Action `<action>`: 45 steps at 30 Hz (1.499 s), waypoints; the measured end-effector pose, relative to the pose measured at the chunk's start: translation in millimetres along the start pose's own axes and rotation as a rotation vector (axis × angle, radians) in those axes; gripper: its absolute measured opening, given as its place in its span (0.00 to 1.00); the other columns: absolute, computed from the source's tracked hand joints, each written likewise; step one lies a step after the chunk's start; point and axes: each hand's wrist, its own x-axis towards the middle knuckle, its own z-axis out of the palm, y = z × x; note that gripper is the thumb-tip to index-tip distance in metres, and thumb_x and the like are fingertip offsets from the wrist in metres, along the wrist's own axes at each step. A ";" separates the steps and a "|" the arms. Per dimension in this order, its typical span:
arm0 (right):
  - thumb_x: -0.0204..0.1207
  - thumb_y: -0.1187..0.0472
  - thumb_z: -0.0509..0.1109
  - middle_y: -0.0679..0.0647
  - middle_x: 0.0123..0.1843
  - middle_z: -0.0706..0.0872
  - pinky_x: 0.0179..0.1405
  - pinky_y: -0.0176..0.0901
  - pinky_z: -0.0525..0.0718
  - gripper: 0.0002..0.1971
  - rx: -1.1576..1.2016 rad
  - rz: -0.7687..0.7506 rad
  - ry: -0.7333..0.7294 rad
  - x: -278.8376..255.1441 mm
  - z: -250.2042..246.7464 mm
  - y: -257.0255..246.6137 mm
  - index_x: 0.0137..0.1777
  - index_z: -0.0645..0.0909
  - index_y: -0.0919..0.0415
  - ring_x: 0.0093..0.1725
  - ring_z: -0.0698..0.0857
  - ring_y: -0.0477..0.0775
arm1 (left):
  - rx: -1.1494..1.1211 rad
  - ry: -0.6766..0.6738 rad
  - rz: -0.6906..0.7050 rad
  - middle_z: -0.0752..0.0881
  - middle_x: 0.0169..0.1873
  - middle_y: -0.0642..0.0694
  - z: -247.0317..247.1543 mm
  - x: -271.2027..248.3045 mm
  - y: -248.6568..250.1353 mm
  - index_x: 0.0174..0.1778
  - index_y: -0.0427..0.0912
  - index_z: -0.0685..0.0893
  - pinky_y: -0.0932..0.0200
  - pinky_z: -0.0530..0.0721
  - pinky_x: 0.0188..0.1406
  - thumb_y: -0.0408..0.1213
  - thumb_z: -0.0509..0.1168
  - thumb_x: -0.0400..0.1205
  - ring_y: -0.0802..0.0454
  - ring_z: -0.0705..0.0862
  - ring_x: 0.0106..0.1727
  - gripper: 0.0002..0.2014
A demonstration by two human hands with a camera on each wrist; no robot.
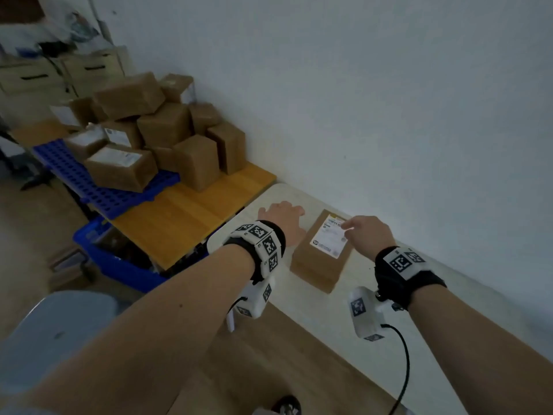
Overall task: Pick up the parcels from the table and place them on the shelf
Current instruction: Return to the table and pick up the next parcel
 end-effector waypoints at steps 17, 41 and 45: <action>0.78 0.64 0.66 0.57 0.67 0.86 0.63 0.42 0.78 0.16 0.206 0.296 -0.168 107.6 10.5 91.1 0.64 0.85 0.57 0.66 0.83 0.58 | -0.551 -0.225 -0.158 0.65 0.82 0.38 27.7 164.9 33.3 0.85 0.42 0.57 0.53 0.69 0.72 0.43 0.62 0.83 0.40 0.68 0.80 0.35; 0.80 0.52 0.66 0.58 0.52 0.89 0.66 0.56 0.82 0.11 0.857 0.772 -0.205 125.0 57.0 77.7 0.51 0.84 0.59 0.53 0.87 0.59 | -1.039 -0.706 -0.381 0.81 0.68 0.40 74.5 211.2 -11.3 0.74 0.43 0.74 0.40 0.81 0.63 0.52 0.63 0.81 0.39 0.80 0.67 0.27; 0.79 0.54 0.69 0.60 0.51 0.90 0.59 0.53 0.86 0.10 0.996 0.838 -0.168 119.8 56.8 76.6 0.48 0.85 0.62 0.52 0.88 0.59 | -1.179 -0.691 -0.428 0.82 0.59 0.39 73.1 209.6 -16.1 0.71 0.41 0.77 0.45 0.83 0.54 0.47 0.62 0.84 0.40 0.81 0.57 0.21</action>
